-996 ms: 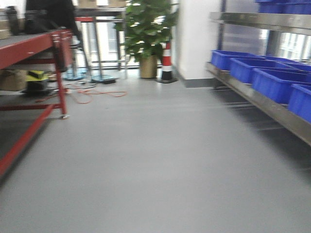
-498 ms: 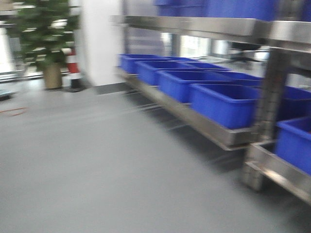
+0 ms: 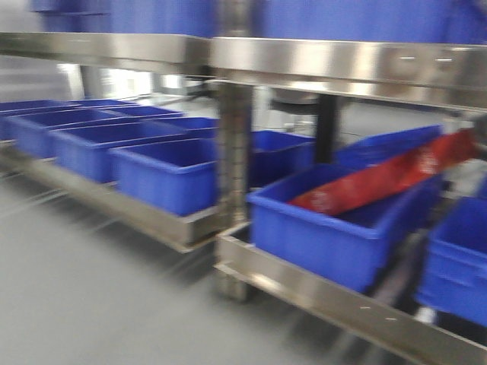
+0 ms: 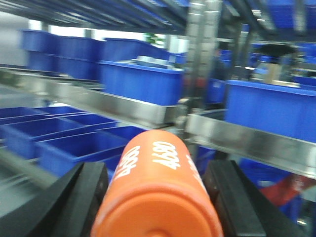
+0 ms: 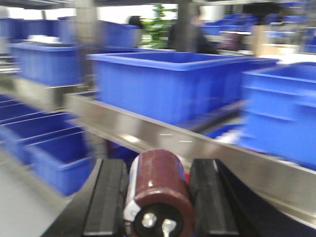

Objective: Place cylindrical capacitor in blue bin on shelf
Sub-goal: 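Turn and drive the base up to the shelf of blue bins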

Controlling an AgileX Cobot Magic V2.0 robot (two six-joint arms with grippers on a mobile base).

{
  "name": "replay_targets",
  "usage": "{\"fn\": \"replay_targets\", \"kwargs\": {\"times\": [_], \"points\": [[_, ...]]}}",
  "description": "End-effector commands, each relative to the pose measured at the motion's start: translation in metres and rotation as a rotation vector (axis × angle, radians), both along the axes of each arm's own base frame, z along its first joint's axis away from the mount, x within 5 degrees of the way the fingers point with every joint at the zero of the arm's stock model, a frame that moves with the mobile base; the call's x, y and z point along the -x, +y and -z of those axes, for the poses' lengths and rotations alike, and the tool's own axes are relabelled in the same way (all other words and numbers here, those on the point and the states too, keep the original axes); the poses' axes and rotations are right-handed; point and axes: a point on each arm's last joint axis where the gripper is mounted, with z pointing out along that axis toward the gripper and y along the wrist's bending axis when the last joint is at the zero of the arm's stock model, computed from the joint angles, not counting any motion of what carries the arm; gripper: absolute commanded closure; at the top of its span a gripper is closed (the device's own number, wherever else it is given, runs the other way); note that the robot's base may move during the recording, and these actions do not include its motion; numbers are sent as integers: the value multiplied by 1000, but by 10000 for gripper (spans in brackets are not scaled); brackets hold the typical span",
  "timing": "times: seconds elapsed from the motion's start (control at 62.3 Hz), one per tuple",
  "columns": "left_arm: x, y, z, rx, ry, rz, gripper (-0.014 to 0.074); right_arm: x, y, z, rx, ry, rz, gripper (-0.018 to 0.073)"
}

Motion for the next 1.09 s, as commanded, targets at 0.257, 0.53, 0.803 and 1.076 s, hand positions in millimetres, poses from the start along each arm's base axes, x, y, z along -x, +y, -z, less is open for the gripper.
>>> {"fn": "replay_targets", "kwargs": {"times": [0.257, 0.53, 0.803, 1.076], "points": [[1, 1, -3, 4, -23, -7, 707, 0, -1, -2, 13, -31, 6, 722], [1, 1, -3, 4, -23, -7, 707, 0, -1, -2, 13, -31, 6, 722], [1, 1, -3, 4, -23, -7, 707, 0, -1, -2, 13, -31, 6, 722], [1, 1, -3, 4, -23, -7, 707, 0, -1, -2, 13, -31, 6, 722]]}}
